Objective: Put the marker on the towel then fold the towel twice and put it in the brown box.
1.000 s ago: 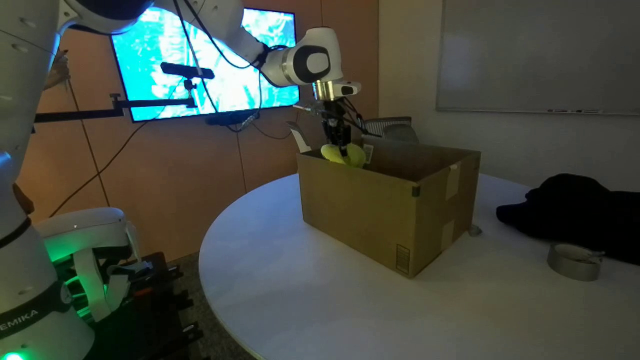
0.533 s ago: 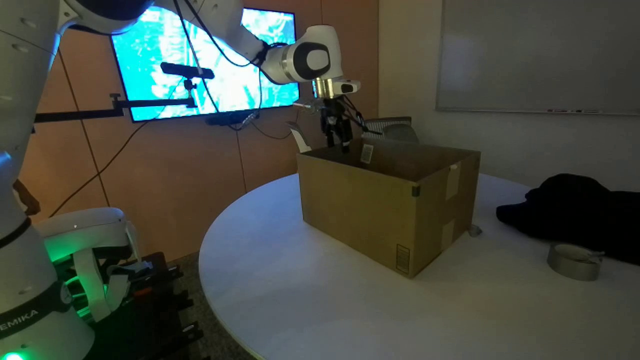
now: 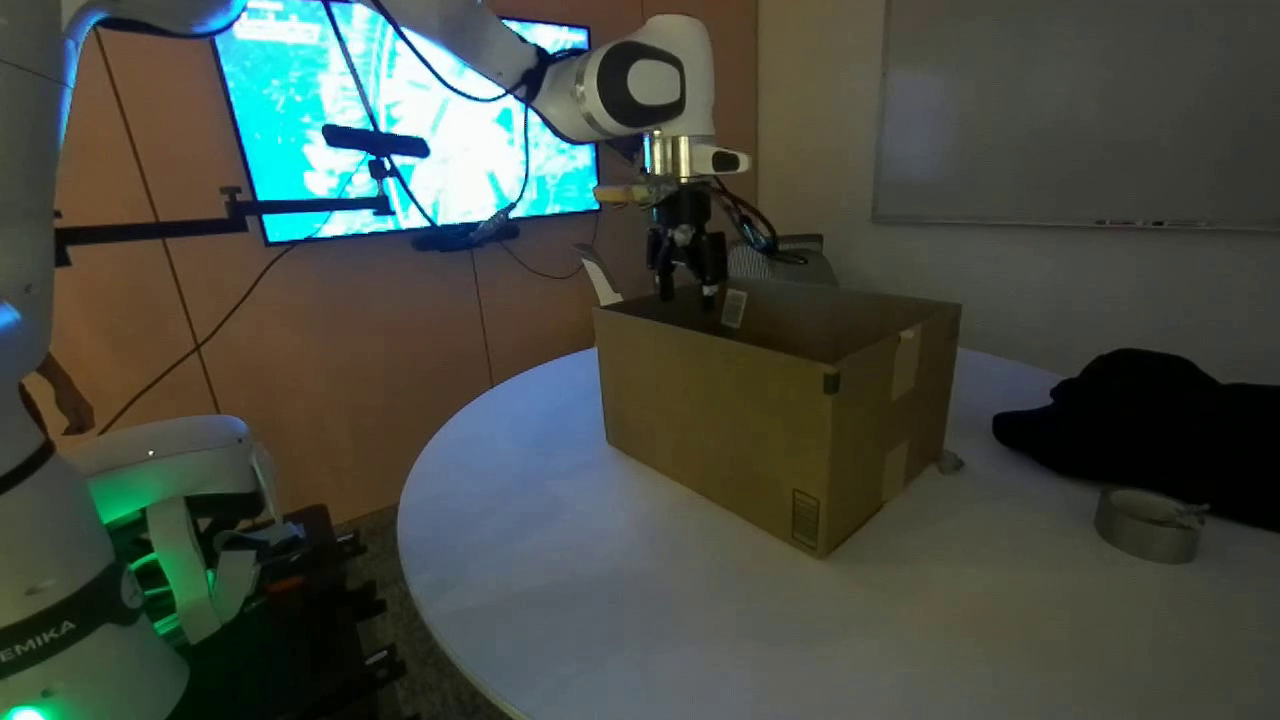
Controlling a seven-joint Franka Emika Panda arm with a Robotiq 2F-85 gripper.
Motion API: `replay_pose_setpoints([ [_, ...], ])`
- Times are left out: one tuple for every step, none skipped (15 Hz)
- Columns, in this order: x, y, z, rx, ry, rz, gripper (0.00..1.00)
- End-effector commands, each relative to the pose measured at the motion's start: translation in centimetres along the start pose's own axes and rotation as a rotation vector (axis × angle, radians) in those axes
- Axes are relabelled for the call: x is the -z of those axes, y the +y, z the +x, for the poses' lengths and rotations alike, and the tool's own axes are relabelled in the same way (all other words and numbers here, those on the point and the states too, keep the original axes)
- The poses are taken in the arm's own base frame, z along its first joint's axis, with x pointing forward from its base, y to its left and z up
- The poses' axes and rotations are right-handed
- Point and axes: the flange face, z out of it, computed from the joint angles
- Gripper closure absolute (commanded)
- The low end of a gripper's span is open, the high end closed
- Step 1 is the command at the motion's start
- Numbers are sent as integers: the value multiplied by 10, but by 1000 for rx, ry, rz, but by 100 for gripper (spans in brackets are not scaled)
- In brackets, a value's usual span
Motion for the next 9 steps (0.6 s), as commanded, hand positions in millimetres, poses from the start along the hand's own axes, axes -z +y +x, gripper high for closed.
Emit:
replay_pose_setpoints([
  [39, 59, -55, -14, -36, 5, 0],
  [46, 73, -68, -17, -42, 8, 0],
  [56, 87, -82, -6, -51, 17, 0],
  [60, 94, -95, 5, -63, 20, 0],
  [63, 101, -109, 23, -92, 38, 0],
  [62, 105, -121, 38, -126, 49, 0],
  [62, 110, -134, 57, -163, 65, 0],
  [57, 110, -146, 75, -199, 84, 0],
  [53, 112, -158, 90, -230, 104, 0],
])
